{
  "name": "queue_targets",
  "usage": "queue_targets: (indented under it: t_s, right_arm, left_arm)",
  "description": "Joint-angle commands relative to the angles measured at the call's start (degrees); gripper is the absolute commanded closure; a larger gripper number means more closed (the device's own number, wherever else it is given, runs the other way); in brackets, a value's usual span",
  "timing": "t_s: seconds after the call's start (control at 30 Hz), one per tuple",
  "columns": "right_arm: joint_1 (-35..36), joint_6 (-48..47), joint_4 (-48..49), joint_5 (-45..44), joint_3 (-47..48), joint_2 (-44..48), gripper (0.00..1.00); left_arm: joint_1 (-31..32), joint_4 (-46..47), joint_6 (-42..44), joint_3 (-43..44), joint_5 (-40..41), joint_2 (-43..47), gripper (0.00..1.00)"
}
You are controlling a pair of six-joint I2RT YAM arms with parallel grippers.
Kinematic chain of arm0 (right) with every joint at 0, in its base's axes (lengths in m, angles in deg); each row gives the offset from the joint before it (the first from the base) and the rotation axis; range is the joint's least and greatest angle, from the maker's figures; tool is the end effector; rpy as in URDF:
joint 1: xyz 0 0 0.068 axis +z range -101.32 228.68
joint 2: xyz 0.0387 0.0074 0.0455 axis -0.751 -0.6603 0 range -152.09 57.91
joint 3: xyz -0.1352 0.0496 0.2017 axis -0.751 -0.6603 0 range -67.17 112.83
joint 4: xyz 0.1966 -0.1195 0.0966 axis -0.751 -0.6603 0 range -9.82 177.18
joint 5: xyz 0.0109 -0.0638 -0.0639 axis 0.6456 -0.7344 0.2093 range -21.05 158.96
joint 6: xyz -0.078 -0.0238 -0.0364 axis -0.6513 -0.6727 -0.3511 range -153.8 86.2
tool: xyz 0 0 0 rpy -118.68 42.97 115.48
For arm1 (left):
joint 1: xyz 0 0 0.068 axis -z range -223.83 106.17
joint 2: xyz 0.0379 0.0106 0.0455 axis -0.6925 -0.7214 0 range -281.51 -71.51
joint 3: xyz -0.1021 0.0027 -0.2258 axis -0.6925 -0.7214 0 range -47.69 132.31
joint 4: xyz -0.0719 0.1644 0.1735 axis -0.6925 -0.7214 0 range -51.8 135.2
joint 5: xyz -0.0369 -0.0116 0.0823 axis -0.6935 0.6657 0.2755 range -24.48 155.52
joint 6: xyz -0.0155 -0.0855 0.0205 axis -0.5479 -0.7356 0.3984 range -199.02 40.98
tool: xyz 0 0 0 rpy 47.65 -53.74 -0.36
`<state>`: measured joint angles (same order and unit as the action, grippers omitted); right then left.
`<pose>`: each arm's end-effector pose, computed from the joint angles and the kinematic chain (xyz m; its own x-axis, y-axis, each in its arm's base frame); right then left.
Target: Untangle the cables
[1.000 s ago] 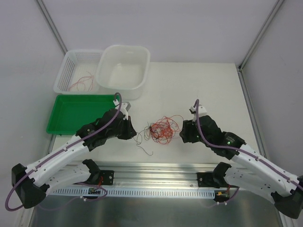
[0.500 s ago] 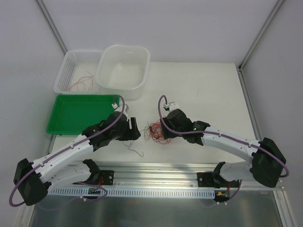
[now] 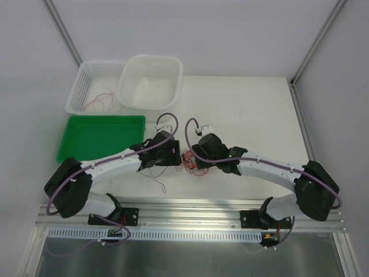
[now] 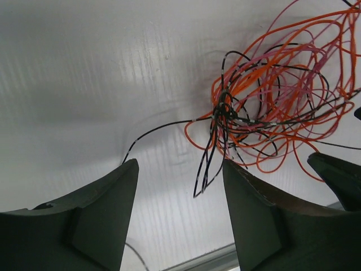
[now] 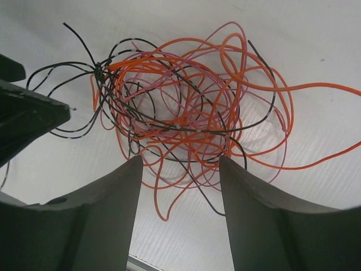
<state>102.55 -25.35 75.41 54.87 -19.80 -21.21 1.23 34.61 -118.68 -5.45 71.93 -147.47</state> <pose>0.2007 0.2420 0.1720 -0.5014 -0.4451 -0.7419 -0.6124 0.7884 -0.0591 0.2170 -0.2049 0.1586 -0.7927 -0.1035 -0.6007 0.1832 0.8995 -0.3968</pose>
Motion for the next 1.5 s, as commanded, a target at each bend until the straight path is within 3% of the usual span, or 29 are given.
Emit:
queue_targets:
  t_s: [0.0,0.17,0.3,0.33,0.37,0.43,0.47,0.57,0.77,1.03,1.47]
  right_arm:
    - [0.01,-0.19,3.33,-1.47,0.79,-1.04,0.40]
    - [-0.43,1.22,6.93,-0.68,-1.23,-4.02,0.41]
    - [-0.78,2.27,9.04,-0.59,-2.46,-6.23,0.44]
    - [-0.78,2.36,9.31,-0.76,-2.81,-6.49,0.46]
    - [-0.87,2.62,9.92,-0.68,-3.16,-6.93,0.52]
    - [-1.22,2.89,9.84,-0.94,-4.22,-6.67,0.65]
    - [-1.65,2.98,9.05,-1.55,-4.57,-6.24,0.79]
    - [-2.62,2.72,5.12,-5.05,-6.68,-0.98,0.99]
    - [-7.89,-0.18,-9.57,-12.80,-7.83,17.83,0.99]
    - [-20.81,-3.43,-25.75,-13.51,-2.65,41.64,0.99]
    - [-22.49,-4.76,-38.33,-25.63,14.05,49.23,0.99]
  left_arm:
    - [0.47,7.07,-0.85,2.41,-0.70,-4.62,0.39]
    - [0.47,12.87,-2.96,2.50,-2.55,-11.47,0.50]
    - [0.47,17.79,-5.07,0.57,-2.81,-12.89,0.78]
    - [0.47,19.45,-5.34,0.04,-2.64,-12.81,0.94]
    - [0.56,19.81,-5.60,-0.49,-1.77,-12.02,1.00]
    - [0.47,19.91,-5.87,-2.07,-0.18,-10.27,1.00]
    - [0.47,19.91,-5.69,-2.68,0.70,-7.56,1.00]
    - [-0.58,18.77,-4.64,-5.32,3.51,-1.15,1.00]
    - [-6.12,11.40,-5.16,-7.87,5.45,9.42,1.00]
    - [-9.55,3.04,-5.52,-7.88,9.49,20.23,1.00]
    - [-9.64,-0.75,-4.73,-7.17,5.80,19.55,1.00]
